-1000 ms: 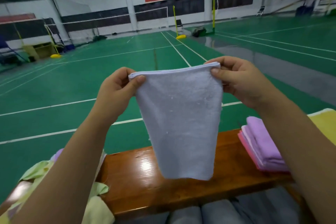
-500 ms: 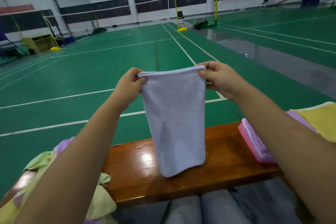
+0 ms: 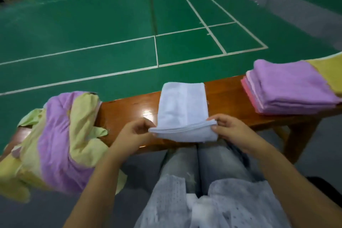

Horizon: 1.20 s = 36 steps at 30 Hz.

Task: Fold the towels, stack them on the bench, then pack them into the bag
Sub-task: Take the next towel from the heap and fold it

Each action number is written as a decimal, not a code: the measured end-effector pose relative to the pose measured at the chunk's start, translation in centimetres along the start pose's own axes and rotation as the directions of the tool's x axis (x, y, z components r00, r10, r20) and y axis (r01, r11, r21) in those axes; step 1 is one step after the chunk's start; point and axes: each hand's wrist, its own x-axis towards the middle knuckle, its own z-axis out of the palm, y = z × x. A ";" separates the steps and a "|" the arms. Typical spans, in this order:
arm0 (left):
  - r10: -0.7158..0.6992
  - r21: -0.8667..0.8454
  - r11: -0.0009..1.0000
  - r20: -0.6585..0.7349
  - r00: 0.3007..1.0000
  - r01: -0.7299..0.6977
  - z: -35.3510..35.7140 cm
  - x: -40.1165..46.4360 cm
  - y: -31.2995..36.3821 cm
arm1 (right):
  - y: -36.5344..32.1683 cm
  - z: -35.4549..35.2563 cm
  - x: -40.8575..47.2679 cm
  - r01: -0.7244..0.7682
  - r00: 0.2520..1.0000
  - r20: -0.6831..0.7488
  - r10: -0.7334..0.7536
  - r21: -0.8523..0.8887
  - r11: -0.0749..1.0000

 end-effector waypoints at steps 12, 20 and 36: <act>-0.076 -0.131 0.986 0.211 0.974 0.105 0.3 -1.3 -1.4 | 1.0 -1.1 -2.0 -0.190 0.968 0.176 0.177 0.057 0.980; -0.068 -0.166 0.983 0.045 0.997 0.074 0.7 3.3 -0.5 | -0.6 -2.1 2.0 -0.096 0.995 0.007 0.096 0.082 0.992; -0.278 -0.037 0.959 -0.321 0.905 0.281 2.8 16.6 -5.1 | 0.0 -1.5 15.8 -0.043 0.989 -0.144 -0.041 -0.539 0.841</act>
